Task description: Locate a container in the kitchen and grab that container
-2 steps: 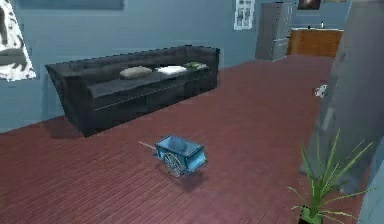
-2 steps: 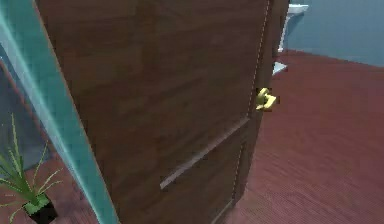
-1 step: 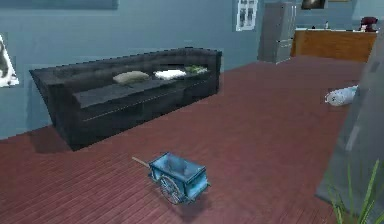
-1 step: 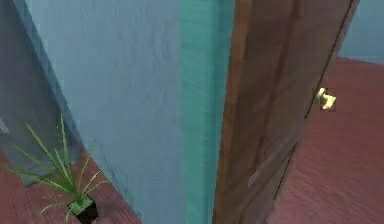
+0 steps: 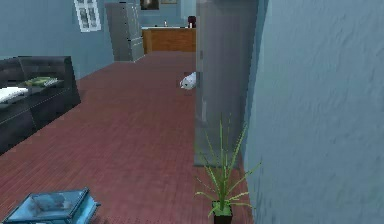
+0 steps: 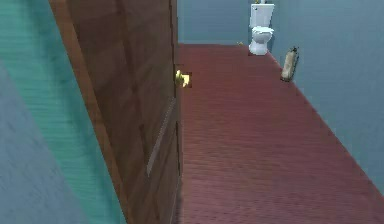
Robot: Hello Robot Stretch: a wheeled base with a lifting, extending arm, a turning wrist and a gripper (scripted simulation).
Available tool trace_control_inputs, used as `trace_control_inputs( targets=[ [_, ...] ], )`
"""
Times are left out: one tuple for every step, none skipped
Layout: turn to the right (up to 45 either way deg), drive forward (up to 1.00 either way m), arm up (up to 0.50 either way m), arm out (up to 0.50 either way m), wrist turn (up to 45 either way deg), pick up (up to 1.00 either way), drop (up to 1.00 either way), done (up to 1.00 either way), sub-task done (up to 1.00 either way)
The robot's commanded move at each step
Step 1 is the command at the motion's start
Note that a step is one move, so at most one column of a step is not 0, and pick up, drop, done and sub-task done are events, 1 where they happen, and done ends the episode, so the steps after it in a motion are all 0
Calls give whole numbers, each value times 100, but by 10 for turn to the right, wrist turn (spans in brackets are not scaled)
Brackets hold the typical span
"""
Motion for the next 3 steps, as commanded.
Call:
trace_control_inputs(
  targets=[
    [30, 0, 0, 0, 0, 0, 0, 0, 0],
    [0, 10, 0, 0, 0, 0, 0, 0, 0],
    [-120, 0, 0, 0, 0, 0, 0, 0, 0]
  ],
)
